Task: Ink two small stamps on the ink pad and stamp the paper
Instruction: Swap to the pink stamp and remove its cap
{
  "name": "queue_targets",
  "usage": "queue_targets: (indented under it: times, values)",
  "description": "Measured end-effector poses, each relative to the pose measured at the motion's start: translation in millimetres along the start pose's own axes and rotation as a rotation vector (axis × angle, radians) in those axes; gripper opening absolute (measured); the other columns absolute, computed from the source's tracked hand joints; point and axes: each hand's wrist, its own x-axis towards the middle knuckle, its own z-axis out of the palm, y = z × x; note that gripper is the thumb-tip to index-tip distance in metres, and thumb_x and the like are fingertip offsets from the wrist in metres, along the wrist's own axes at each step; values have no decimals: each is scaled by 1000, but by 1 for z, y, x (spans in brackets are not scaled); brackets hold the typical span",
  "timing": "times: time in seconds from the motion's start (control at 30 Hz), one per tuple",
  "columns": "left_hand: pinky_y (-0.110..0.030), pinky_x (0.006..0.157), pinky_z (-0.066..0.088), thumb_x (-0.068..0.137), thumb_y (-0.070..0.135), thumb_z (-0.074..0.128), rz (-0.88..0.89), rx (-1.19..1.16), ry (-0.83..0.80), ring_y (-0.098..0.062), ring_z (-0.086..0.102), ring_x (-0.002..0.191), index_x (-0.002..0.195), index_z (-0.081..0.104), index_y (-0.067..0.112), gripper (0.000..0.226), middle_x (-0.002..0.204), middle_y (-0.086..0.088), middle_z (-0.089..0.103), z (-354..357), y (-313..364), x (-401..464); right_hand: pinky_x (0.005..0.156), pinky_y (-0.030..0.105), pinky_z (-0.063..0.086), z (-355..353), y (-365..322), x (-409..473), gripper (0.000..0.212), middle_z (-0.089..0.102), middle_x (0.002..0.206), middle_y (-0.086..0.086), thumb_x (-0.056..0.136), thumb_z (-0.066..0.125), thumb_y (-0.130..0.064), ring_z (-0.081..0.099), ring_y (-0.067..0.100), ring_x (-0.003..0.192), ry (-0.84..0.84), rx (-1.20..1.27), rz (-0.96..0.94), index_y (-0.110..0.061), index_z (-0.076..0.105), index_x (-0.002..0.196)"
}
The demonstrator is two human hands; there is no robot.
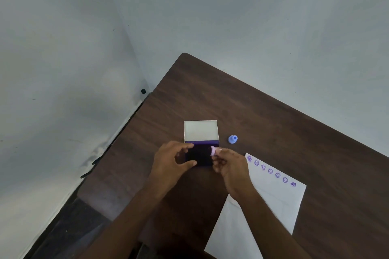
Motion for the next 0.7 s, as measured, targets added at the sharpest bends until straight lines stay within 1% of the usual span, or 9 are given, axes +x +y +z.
queue_targets:
  times: [0.03,0.07,0.13,0.2,0.3,0.37,0.43,0.6,0.7]
  values:
    - [-37,95,50,72,36,81,-22,94,-27,-8,52,110,121,62,34,53,120,9,62,4,-6,0,62,26,49,-1,3,4,14,69,74,5,87,64,-17,59,15,66,72,-191,-76,-7,73,93]
    - [-37,100,46,73,41,79,-31,186,-57,-10,48,116,125,58,36,56,126,8,58,7,-10,1,64,23,49,-1,7,6,15,70,76,1,87,65,-22,61,12,69,111,-385,-165,-11,72,94]
    - [-33,105,36,76,48,73,-37,317,-101,-13,40,124,134,49,37,64,134,7,50,13,-14,2,69,19,49,-1,13,11,16,70,82,-4,86,66,-31,64,10,77,124,-663,-344,-17,70,93]
    - [-33,106,30,77,52,70,-40,384,-110,-16,34,129,141,39,36,73,140,5,43,19,-16,4,70,16,46,1,20,17,16,69,86,-2,88,63,-32,62,9,79,106,-819,-455,-17,67,92]
    - [-38,111,25,76,55,70,-26,464,-101,-21,26,136,145,29,35,83,149,1,32,27,-15,9,80,20,46,5,32,27,22,67,100,3,91,57,-31,59,11,90,95,-1036,-506,-15,63,103]
    - [-42,114,21,75,56,70,-21,497,-101,-23,21,140,146,26,36,87,153,0,26,31,-15,12,85,20,42,9,36,31,26,64,110,4,91,55,-30,57,13,98,97,-1102,-516,-14,61,111]
    - [-46,115,18,74,57,70,-11,520,-102,-25,17,142,146,23,37,90,156,-1,20,33,-15,15,86,17,38,13,38,32,26,63,114,5,92,54,-29,55,13,100,93,-1127,-530,-13,59,112]
    - [-53,114,16,68,60,74,-20,548,-102,-28,13,144,146,23,38,96,159,-3,15,34,-21,20,85,16,36,14,45,34,24,62,115,7,94,52,-27,55,14,101,73,-1178,-553,-12,59,112]
    - [-54,114,14,67,61,73,-31,572,-123,-29,10,145,146,21,40,97,160,-2,11,35,-24,21,85,16,36,14,47,34,25,62,115,8,93,53,-25,55,15,103,68,-1174,-558,-11,59,113]
